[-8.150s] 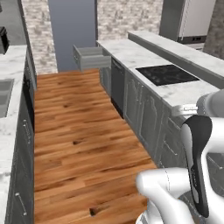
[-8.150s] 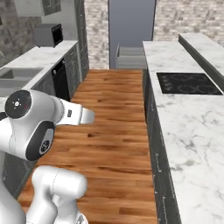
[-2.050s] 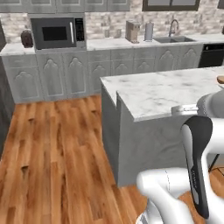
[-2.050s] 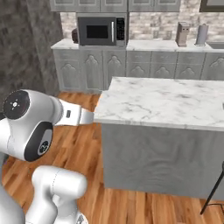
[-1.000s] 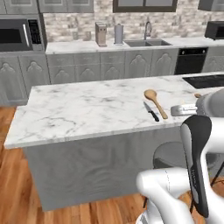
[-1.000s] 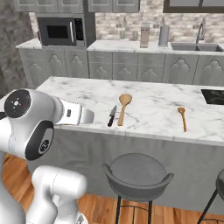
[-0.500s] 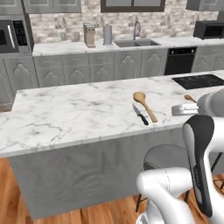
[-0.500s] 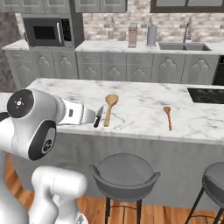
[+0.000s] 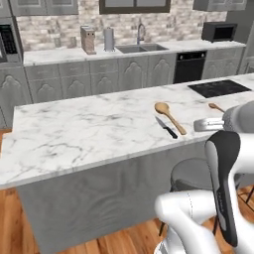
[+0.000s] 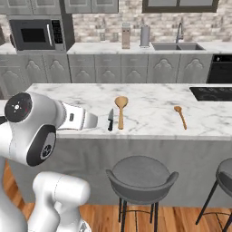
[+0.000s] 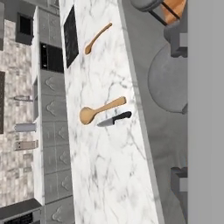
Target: Pick up the metallic utensils from the counter and place them in the open drawer. Make sure not to pick up any wooden utensils.
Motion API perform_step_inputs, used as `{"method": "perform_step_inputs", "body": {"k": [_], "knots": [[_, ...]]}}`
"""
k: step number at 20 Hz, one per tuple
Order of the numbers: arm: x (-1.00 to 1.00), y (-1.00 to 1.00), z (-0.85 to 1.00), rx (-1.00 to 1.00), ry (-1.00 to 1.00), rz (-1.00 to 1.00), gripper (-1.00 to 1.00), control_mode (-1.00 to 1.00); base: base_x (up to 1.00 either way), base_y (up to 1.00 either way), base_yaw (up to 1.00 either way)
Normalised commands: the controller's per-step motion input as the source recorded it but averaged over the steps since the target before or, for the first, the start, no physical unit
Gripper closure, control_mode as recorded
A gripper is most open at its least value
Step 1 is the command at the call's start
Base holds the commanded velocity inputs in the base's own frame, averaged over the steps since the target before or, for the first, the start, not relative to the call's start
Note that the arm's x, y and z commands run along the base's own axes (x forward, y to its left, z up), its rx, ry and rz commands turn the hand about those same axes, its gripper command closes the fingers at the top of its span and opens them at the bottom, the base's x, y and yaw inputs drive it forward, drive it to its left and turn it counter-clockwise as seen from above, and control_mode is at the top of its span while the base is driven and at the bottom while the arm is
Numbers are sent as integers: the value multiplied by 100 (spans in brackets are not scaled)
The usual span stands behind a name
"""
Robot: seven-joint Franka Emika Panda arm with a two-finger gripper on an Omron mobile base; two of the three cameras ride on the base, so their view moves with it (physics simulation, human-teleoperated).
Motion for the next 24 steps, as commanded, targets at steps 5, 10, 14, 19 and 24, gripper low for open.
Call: {"method": "perform_step_inputs", "body": {"k": [5,10,14,19,24], "knots": [[0,0,0,0,0,0,-100,100,1,53,1],[16,8,-9,-1,4,3,-100,-100,2,33,2],[40,-8,-24,0,8,9,-100,-100,0,0,0],[33,-72,-10,0,17,4,-100,-100,0,0,0],[46,-39,-24,0,28,0,-100,-100,0,0,0]]}}
